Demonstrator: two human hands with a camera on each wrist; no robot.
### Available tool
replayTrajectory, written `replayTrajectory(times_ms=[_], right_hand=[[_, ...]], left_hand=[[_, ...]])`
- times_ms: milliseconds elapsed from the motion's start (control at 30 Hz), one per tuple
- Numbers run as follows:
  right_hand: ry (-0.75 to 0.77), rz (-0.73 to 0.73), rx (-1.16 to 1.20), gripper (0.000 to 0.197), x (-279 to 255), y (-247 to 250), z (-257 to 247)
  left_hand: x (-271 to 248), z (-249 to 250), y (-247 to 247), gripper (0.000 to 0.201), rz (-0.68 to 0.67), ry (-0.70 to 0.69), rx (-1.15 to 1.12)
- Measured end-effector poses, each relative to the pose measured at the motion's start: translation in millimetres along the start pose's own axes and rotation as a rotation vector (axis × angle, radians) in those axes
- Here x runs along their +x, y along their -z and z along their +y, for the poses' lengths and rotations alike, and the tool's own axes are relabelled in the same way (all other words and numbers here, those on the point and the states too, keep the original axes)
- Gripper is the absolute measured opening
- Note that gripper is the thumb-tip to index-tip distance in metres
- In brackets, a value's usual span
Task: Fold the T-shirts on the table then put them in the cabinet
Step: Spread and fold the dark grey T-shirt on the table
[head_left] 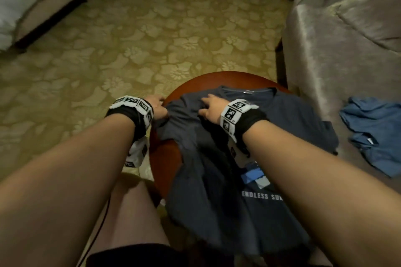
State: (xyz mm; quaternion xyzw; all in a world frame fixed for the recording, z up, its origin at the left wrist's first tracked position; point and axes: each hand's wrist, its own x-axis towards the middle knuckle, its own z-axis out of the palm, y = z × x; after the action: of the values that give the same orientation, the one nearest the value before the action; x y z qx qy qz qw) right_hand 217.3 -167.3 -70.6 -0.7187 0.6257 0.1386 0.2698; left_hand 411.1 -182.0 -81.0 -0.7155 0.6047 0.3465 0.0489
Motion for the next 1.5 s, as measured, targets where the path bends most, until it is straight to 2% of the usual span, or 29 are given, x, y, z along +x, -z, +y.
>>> replayTrajectory(times_ms=[100, 200, 267, 400, 467, 567, 667, 700, 767, 900, 967, 1100, 1200, 1267, 1400, 1500], right_hand=[[-0.031, -0.133, -0.094, 0.054, 6.8, -17.8, -25.8], [-0.045, -0.127, -0.156, 0.043, 10.7, -21.7, -31.7], [-0.053, -0.138, -0.207, 0.045, 15.1, -21.8, -31.6], [-0.118, -0.105, -0.176, 0.051, 16.2, -20.1, -37.4], [-0.145, -0.114, -0.156, 0.051, 16.7, -17.2, -40.4], [-0.174, -0.134, -0.141, 0.050, 17.3, -13.2, -41.6], [-0.178, -0.139, -0.133, 0.049, 11.0, -8.2, -44.9], [-0.165, -0.140, -0.148, 0.048, 8.4, -7.2, -45.5], [-0.130, -0.140, -0.196, 0.047, 6.5, -7.5, -46.8], [-0.097, -0.130, -0.280, 0.045, 5.3, -10.3, -47.3], [-0.107, -0.175, -0.333, 0.044, 1.2, -5.8, -51.2], [-0.088, -0.196, -0.388, 0.043, 7.2, -5.8, -50.3], [-0.094, -0.192, -0.405, 0.043, 12.9, -9.8, -47.5], [-0.091, -0.176, -0.422, 0.043, 14.4, -9.7, -47.6], [-0.081, -0.182, -0.478, 0.044, 20.8, -11.0, -47.3], [-0.142, -0.125, -0.336, 0.048, 25.3, -14.4, -44.5]], left_hand=[[-7.5, -22.1, 1.4, 0.070, -0.070, 0.054, 0.005], [-8.2, -38.3, 1.4, 0.062, -0.009, 0.086, -0.041], [-3.8, -46.1, 1.4, 0.057, 0.026, 0.093, -0.243], [-2.0, -48.4, 6.1, 0.024, 0.044, 0.080, -0.791], [-3.4, -44.3, 8.1, 0.019, 0.046, 0.093, -0.947], [-5.9, -37.5, 3.2, 0.026, -0.003, 0.094, -1.070], [-10.1, -38.4, -1.3, 0.041, -0.003, 0.126, -1.006], [-13.2, -39.5, -1.3, 0.040, -0.016, 0.147, -0.977], [-21.0, -41.2, -0.7, 0.023, -0.077, 0.195, -0.895], [-23.4, -45.1, -10.4, 0.039, -0.120, 0.233, -0.823], [-24.8, -44.0, -13.7, 0.041, -0.056, 0.234, -0.875], [-15.7, -42.5, -16.5, 0.062, 0.102, 0.189, -0.915], [-5.9, -44.0, -19.8, 0.052, 0.245, 0.113, -0.896], [0.2, -46.5, -20.6, 0.049, 0.286, 0.098, -0.866], [-6.5, -44.0, -20.3, 0.063, 0.132, 0.138, -0.818], [-12.1, -42.4, -23.0, 0.095, 0.071, 0.087, -0.625]])
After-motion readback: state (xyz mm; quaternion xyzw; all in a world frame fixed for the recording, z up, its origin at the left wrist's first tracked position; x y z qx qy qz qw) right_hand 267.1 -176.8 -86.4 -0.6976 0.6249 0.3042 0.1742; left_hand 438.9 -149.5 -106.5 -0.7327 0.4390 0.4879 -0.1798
